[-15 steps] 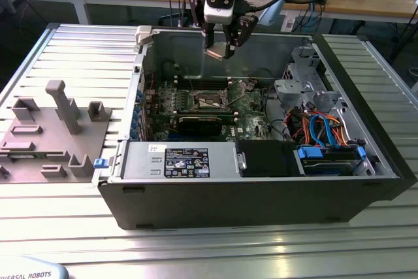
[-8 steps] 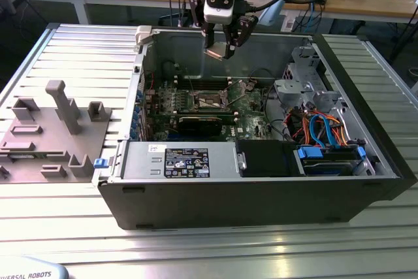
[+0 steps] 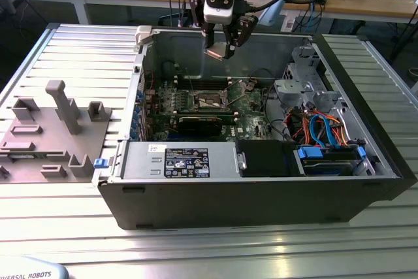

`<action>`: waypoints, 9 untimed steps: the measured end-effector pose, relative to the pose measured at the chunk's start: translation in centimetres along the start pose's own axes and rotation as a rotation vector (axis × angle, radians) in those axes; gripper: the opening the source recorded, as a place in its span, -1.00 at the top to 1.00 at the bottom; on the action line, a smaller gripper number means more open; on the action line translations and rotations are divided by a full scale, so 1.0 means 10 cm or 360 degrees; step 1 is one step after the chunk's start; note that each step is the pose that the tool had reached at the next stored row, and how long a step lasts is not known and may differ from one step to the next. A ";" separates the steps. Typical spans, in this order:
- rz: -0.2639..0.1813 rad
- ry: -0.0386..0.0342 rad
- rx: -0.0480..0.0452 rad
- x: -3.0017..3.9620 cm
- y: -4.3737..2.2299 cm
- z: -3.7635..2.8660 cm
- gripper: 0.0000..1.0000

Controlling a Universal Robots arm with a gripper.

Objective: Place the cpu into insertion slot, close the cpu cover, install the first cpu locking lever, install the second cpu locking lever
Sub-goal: 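Place the cpu into insertion slot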

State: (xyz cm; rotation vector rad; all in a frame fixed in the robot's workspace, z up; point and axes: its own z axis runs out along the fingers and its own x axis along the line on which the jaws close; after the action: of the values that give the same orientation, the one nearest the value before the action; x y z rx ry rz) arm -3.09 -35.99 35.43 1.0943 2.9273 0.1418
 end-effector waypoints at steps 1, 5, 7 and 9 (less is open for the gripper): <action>0.0003 0.0000 0.0000 0.000 0.000 0.000 -0.08; 0.0022 -0.0002 0.0000 0.000 0.000 0.000 -0.08; 0.0030 -0.0003 -0.0001 0.000 0.000 0.000 -0.08; 0.0038 -0.0003 -0.0001 0.000 0.000 0.000 -0.08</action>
State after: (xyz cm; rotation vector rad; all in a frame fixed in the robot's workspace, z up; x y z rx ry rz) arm -3.09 -35.98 35.42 1.1287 2.9130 0.1414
